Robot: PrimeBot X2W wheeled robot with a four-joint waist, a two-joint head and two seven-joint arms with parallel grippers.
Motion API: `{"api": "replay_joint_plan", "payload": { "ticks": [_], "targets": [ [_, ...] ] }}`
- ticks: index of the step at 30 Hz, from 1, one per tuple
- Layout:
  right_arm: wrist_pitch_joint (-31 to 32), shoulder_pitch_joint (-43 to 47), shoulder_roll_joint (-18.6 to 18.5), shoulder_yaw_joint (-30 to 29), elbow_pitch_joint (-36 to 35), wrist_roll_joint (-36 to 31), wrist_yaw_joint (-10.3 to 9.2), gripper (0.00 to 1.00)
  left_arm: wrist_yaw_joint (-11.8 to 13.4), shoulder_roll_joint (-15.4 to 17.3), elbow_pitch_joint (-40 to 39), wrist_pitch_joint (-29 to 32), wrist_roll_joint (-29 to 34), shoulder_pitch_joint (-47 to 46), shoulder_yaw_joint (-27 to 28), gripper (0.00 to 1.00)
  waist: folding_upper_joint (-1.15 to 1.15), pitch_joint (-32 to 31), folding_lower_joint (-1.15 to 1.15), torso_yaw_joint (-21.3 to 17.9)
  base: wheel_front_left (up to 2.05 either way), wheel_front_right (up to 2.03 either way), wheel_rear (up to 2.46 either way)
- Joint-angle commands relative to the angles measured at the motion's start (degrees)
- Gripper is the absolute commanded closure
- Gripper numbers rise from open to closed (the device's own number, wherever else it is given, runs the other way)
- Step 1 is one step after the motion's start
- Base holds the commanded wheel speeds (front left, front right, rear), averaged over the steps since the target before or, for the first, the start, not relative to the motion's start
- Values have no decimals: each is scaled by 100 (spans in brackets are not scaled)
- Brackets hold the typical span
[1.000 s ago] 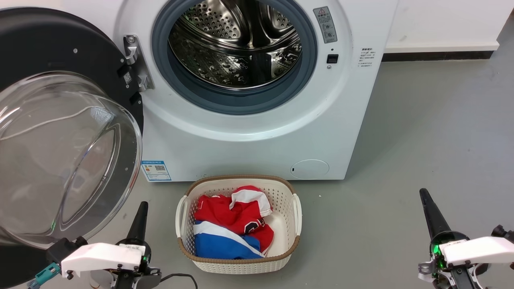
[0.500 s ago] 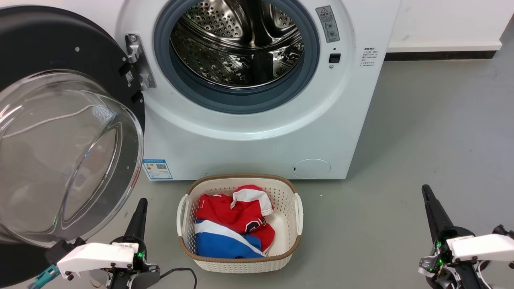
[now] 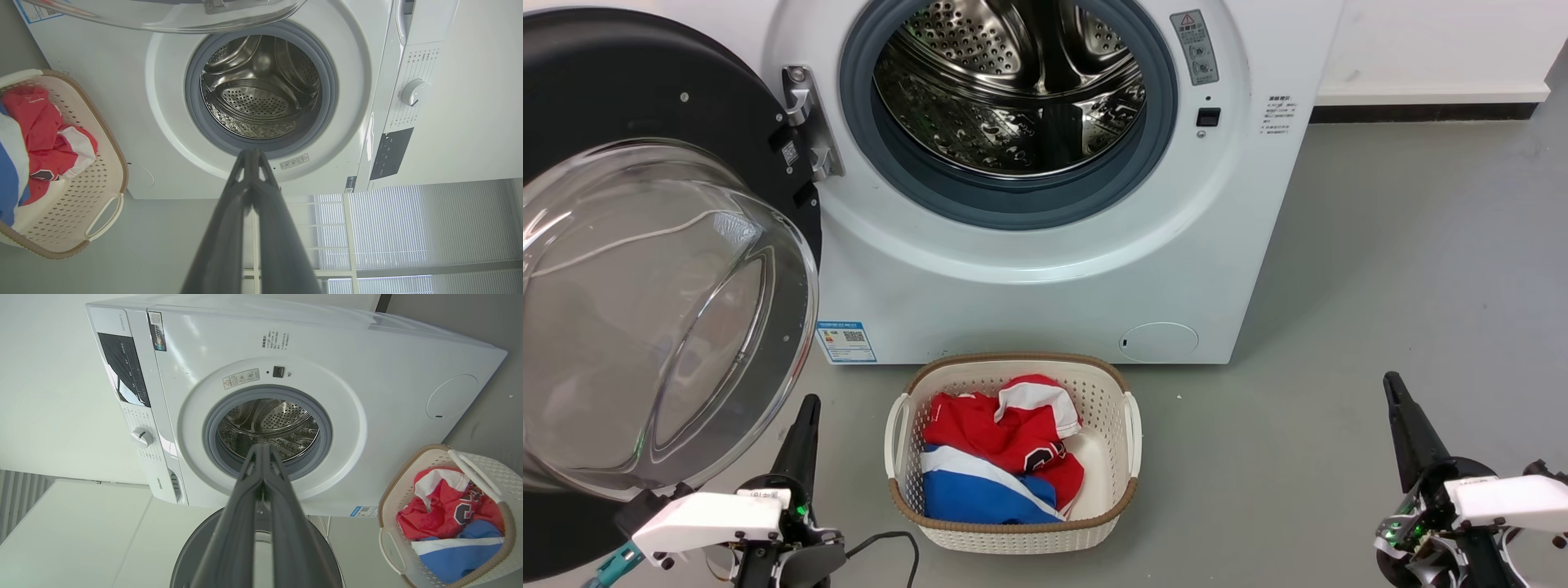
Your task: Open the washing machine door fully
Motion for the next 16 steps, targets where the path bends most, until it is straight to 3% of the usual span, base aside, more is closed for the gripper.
{"api": "replay_joint_plan", "payload": {
  "ticks": [1, 16],
  "targets": [
    [35, -119, -11, -18, 17, 117, 0, 100, -45, -11, -24, 26, -98, -88, 26, 100, 0, 1, 0, 3, 0, 0, 0],
    [91, -162, 2, -56, 91, 597, 0, 100, -107, -70, -32, 146, -528, -104, 121, 100, 0, 17, 0, 33, 0, 0, 0]
  ]
}}
